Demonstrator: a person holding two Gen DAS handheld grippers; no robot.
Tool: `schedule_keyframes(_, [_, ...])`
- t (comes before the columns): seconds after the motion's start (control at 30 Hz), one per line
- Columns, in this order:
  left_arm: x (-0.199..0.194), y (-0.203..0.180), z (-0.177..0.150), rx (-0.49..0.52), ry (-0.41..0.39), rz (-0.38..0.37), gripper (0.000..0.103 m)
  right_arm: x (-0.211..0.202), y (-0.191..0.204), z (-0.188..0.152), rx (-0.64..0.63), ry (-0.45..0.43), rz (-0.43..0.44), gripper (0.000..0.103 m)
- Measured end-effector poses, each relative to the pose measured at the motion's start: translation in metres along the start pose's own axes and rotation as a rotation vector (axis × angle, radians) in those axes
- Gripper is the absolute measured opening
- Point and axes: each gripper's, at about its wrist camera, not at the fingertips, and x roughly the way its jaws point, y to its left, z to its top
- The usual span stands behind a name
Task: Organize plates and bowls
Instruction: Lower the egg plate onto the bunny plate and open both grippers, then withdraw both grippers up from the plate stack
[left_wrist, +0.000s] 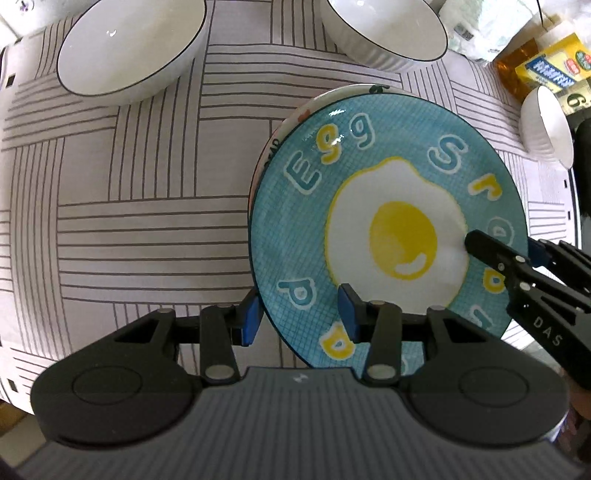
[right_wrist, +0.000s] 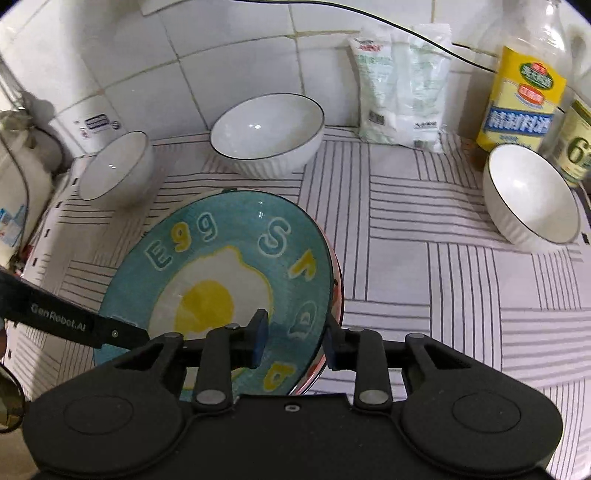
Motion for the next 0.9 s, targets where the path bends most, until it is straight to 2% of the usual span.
schedule_keyframes(0.2, [0.002,-0.008,-0.003,0.051,-0.003,0.037,0.041,0.001,0.023,-0.006,-0.043,0.03,-0.152,0.038])
schedule_keyframes(0.3, [0.003,-0.015,-0.004,0.081,-0.013,0.071,0.041,0.004,0.023,-0.008,-0.016,0.023,-0.173,0.038])
schedule_keyframes(0.4, [-0.001,-0.018,-0.004,0.099,-0.008,0.069,0.041,0.006,0.022,-0.011,-0.016,0.035,-0.199,0.034])
schedule_keyframes(0.6, [-0.019,-0.02,-0.008,0.107,-0.024,0.051,0.041,-0.019,0.03,-0.014,-0.053,-0.019,-0.139,0.037])
schedule_keyframes(0.63, [-0.024,-0.022,-0.009,0.114,-0.033,0.051,0.041,-0.025,0.031,-0.015,-0.059,-0.04,-0.128,0.039])
schedule_keyframes(0.7, [-0.036,-0.026,-0.014,0.136,-0.055,0.06,0.044,-0.037,0.032,-0.017,-0.063,-0.072,-0.103,0.051])
schedule_keyframes(0.9, [-0.067,-0.044,-0.033,0.216,-0.103,0.082,0.053,-0.078,0.031,-0.03,-0.064,-0.161,-0.064,0.059])
